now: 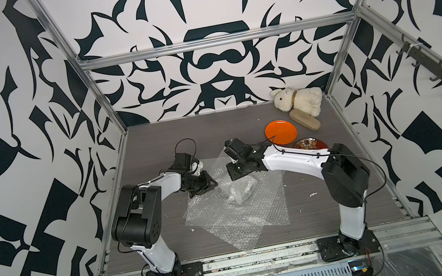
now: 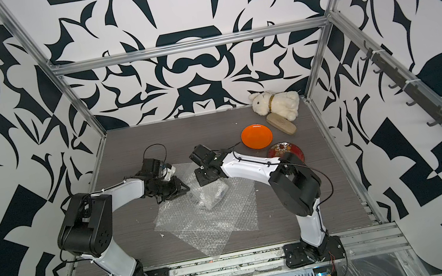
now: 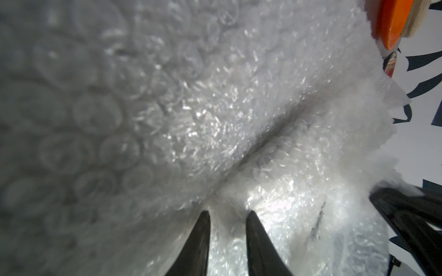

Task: Unpack dinner plates from bubble wrap
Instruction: Unwrap the bubble wrap.

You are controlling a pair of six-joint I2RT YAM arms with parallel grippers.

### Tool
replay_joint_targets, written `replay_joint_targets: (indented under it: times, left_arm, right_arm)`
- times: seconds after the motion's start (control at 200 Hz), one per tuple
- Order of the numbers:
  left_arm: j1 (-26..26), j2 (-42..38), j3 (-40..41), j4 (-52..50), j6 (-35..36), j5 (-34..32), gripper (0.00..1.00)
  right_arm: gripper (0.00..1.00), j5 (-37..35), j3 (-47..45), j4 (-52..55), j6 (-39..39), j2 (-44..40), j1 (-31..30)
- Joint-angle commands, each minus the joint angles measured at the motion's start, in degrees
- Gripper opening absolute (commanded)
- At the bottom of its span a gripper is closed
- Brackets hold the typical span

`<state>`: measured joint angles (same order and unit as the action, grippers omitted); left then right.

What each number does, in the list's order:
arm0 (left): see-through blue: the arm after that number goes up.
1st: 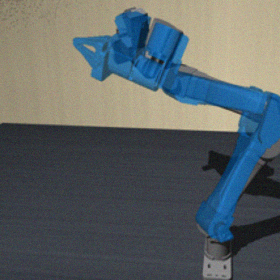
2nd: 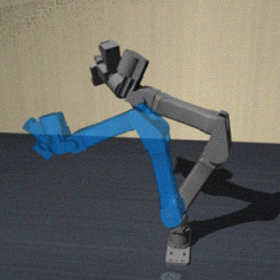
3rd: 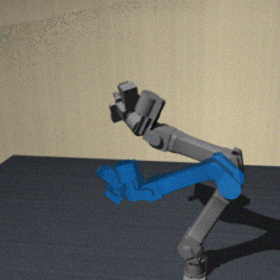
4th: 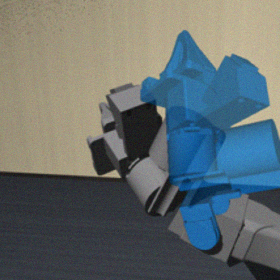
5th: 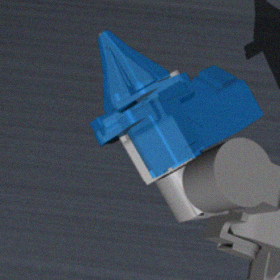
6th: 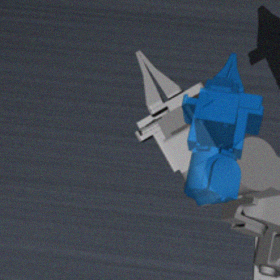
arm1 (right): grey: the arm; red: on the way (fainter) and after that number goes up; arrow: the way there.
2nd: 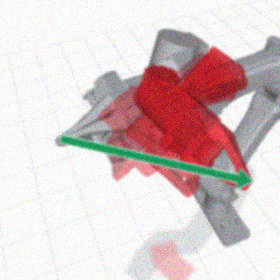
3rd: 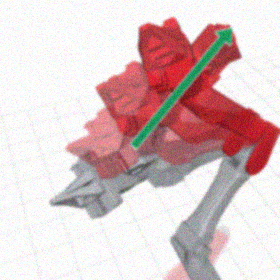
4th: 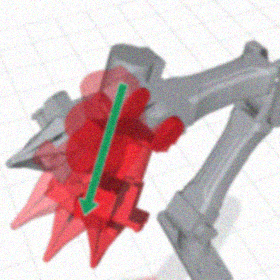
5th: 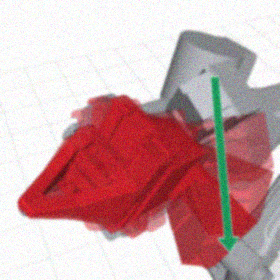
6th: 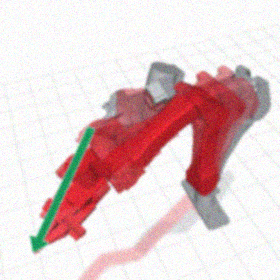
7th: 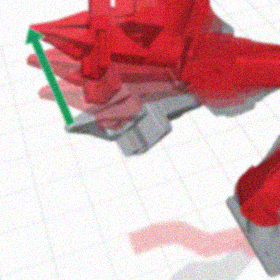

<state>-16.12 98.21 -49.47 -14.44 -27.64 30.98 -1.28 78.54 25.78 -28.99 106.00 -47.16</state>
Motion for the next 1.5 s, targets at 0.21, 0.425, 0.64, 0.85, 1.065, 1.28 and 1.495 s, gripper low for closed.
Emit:
replay_joint_targets:
  times: [0.21, 0.425, 0.64, 0.85, 1.065, 1.28, 1.495]
  left_arm:
    - [0.1, -1.1, -2.5, -3.4, -0.4, -0.2, 0.31]
    - [0.1, -4.5, -6.0, -7.3, 0.7, -1.1, 0.38]
    - [-0.7, -8.9, -9.5, -9.2, 1.4, 2.2, 0.43]
    - [-5.7, -6.6, -10.0, -7.7, 0.3, 3.0, 0.39]
    - [-8.7, -2.4, -9.2, -3.0, -2.1, 5.1, 0.37]
    - [-11.1, 0.8, -9.4, -0.2, -3.6, 5.4, 0.36]
    - [-11.2, 3.4, -7.9, 1.3, -5.1, 3.2, 0.35]
  right_arm:
    - [0.0, -1.0, -8.2, -2.9, -0.9, -11.1, 0.2]
    - [0.0, -1.1, -14.9, -4.5, -1.8, -15.9, 0.2]
    - [0.0, -0.3, -19.7, -6.5, -2.1, -19.5, 0.1]
    - [0.0, -0.5, -22.6, -6.7, -2.9, -21.8, 0.0]
    - [0.0, 0.5, -25.5, -6.1, -3.3, -23.9, -0.4]
    - [0.0, 0.6, -28.6, -5.4, -4.4, -25.2, -1.2]
    - [0.0, -0.1, -32.9, -4.3, -5.9, -27.4, -1.5]
